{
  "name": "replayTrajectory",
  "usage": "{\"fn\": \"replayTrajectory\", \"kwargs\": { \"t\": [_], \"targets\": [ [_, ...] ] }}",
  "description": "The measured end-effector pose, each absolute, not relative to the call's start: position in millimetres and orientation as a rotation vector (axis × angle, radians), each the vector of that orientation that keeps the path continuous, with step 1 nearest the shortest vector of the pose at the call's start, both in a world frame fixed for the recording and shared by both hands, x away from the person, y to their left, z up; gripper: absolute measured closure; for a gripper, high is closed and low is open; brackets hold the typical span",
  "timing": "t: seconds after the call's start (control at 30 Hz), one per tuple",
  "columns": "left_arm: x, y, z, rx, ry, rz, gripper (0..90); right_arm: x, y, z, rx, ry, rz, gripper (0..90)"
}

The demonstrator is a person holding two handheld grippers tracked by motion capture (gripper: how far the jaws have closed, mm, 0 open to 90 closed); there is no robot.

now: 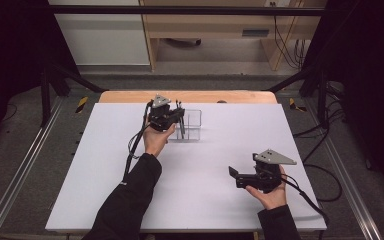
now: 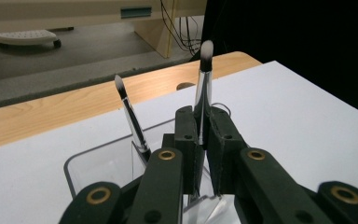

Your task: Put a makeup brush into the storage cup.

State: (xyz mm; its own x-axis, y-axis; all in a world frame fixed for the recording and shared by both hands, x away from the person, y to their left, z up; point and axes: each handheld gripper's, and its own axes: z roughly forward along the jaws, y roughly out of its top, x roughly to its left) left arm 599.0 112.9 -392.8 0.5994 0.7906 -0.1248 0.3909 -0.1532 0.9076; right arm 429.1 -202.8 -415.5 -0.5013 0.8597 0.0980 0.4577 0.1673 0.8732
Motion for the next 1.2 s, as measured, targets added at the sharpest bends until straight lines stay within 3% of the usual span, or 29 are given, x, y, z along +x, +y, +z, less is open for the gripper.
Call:
{"fn": "replayTrajectory", "kwargs": {
  "t": [0.3,0.5,0.77,1.2],
  "targets": [
    [589.6,119.5,-388.9,1.774,0.947,0.468,75.0,428.5,-204.0,-413.9,1.238,2.022,1.293,3.2],
    [577.7,127.0,-385.9,1.778,0.914,0.479,63.6,427.9,-205.5,-412.2,1.234,2.014,1.303,3.1],
    [562.1,140.9,-377.9,1.748,0.902,0.515,41.4,427.2,-206.7,-410.2,1.223,2.005,1.317,3.0],
    [519.8,159.5,-369.4,1.755,0.830,0.503,25.7,426.1,-209.5,-406.9,1.220,1.989,1.337,2.7]
  ]
}}
